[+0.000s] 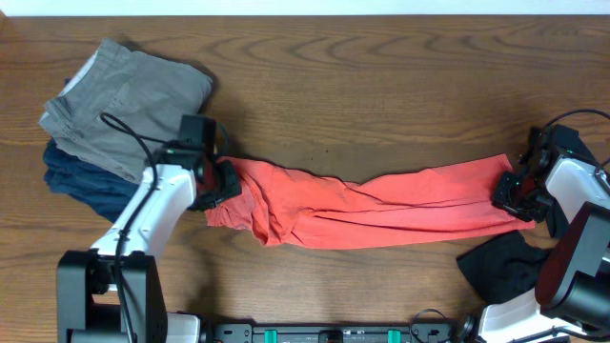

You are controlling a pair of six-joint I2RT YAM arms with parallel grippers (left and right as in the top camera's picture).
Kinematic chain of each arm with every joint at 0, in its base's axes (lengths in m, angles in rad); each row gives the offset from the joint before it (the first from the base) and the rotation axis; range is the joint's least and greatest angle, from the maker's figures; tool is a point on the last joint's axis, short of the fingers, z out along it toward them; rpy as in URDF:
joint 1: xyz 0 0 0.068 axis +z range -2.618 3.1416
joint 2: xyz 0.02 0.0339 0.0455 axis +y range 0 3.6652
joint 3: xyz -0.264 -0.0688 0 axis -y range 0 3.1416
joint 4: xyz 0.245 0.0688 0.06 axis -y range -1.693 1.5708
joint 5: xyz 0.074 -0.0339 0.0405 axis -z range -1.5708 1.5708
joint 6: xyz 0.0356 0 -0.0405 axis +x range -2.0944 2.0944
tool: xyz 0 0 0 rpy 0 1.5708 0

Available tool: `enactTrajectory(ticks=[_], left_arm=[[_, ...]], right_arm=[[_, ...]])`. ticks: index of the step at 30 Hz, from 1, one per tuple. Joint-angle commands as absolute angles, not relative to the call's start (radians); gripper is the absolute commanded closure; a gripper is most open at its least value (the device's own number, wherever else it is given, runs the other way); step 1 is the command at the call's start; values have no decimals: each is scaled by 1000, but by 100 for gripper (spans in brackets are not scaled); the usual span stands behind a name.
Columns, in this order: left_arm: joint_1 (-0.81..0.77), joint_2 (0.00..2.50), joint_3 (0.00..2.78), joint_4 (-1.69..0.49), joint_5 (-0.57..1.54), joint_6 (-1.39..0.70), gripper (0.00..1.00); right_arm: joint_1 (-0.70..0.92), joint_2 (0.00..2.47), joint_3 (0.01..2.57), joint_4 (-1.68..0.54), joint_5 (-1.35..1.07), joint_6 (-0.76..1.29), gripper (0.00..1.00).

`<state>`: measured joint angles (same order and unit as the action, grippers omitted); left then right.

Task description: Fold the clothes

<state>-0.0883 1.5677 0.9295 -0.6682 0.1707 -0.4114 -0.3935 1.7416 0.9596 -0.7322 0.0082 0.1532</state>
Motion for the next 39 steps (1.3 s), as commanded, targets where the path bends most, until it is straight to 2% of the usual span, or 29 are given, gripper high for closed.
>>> enactTrajectory(ticks=[1,9,12,16,23,32,33,37,39], left_arm=[[-89,1551,996,-766,232,-329,52],[-127,1533,986,-1085,375,-334,53],[-149,1533,967,-1132,415,-333,52],[-193,1533,961,-1111,501,-307,53],[-289,1534,932,-976,437,-380,51],[-361,1534,866,-916,426,-478,51],[-361,1534,866,-905,425,-482,53],[-361,1534,866,-810,426,-484,91],[-361,1534,866,-770,427,-486,94]], right_arm=[[-398,1753,933,-733,-35,164,67],[-398,1753,933,-732,-35,164,66],[-398,1753,933,-731,-35,164,66],[-398,1753,933,-729,-35,163,66],[-398,1753,933,-733,-35,163,65],[-398,1753,933,-732,-35,163,65],[-398,1753,933,-732,-35,163,65],[-398,1753,933,-732,-35,163,65],[-398,1753,933,-733,-35,163,65]])
